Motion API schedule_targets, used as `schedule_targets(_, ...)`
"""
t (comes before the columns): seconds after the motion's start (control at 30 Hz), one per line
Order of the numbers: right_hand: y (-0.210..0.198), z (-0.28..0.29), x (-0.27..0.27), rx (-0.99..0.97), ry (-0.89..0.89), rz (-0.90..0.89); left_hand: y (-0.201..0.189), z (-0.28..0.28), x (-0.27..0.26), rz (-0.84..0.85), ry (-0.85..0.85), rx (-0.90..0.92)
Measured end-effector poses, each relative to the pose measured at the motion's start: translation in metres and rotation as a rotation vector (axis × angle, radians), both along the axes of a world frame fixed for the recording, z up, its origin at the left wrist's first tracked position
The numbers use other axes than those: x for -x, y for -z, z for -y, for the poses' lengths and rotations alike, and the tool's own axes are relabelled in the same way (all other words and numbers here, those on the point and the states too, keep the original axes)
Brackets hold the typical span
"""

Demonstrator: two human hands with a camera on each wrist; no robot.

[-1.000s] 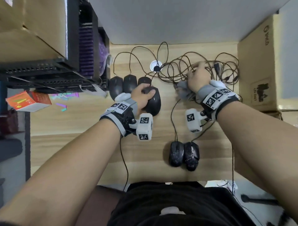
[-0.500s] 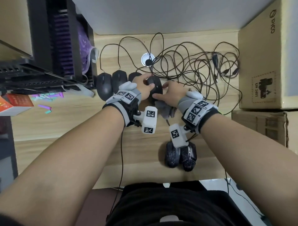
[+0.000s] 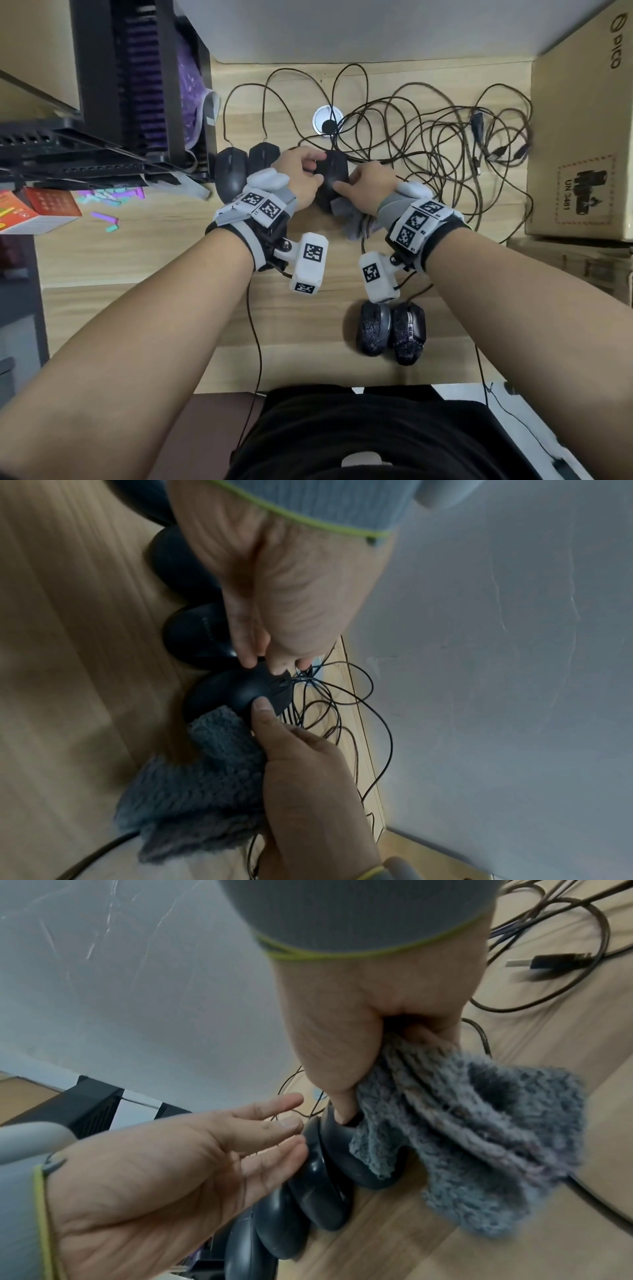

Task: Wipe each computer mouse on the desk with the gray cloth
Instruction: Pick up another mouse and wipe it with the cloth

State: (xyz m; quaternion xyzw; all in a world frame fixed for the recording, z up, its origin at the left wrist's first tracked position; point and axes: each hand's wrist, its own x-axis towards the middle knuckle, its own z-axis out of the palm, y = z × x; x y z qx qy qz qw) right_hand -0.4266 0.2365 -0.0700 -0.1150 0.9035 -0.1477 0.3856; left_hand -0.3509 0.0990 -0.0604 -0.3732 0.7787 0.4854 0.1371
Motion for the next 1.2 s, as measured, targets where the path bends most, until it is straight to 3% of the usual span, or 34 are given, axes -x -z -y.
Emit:
schedule_targets(0.2, -0.012, -0.009, 0.002, 0.124, 0.118, 0.055, -0.006, 0.002, -0.008, -0.012, -0.114, -0.093)
schedule_targets(0.37, -0.033, -0.029, -0.001, 0.215, 0.2, 0.115, -0.017, -0.007, -0.029, 0.008, -0.065, -0.119)
schedule_targets(0.63, -0.059, -0.082, -0.027, 0.361, 0.193, 0.229, -0.025, -0.062, -0.083, 0.145, -0.097, -0.269)
schedule_targets(0.87, -0.06, -0.136, -0.06, 0.376, 0.288, 0.222, -0.007, -0.137, -0.147, 0.354, 0.069, -0.184)
schedule_targets(1.2, -0.056, -0.187, -0.093, 0.464, 0.234, 0.192, 0.008, -0.219, -0.193, 0.382, 0.085, 0.112)
